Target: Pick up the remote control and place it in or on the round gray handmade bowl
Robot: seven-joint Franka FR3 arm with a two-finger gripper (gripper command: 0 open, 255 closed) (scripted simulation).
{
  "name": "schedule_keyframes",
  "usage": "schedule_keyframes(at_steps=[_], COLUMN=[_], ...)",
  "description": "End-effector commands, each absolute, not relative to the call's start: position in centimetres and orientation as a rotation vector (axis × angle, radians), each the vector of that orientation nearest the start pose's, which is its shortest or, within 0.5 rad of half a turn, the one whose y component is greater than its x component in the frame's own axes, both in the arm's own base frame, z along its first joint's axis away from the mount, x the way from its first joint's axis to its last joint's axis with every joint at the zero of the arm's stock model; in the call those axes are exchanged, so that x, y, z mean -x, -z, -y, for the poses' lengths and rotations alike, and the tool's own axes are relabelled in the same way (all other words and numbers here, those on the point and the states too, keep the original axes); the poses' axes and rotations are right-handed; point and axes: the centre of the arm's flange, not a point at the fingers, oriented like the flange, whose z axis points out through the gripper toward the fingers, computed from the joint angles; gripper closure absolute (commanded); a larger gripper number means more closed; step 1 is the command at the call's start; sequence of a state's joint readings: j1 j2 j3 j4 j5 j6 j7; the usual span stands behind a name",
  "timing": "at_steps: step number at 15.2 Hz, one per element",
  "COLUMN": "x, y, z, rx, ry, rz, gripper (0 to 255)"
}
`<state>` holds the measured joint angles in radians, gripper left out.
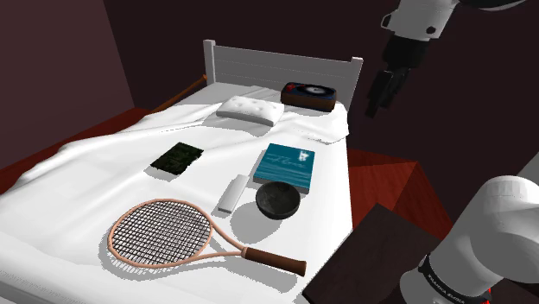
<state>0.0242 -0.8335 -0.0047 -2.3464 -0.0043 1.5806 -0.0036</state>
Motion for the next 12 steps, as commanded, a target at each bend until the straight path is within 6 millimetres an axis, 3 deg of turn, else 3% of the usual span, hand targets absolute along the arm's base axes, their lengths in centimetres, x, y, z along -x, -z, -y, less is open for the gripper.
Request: schedule_keyframes(at_steps=[1, 12], x=[-29.5, -37.7], y=[-61.0, -50.9], z=[-0.5, -7.3], rx=[3.14, 3.121], ry=[0.106, 0.081], rz=[0.038, -0.299], gripper=[0, 0])
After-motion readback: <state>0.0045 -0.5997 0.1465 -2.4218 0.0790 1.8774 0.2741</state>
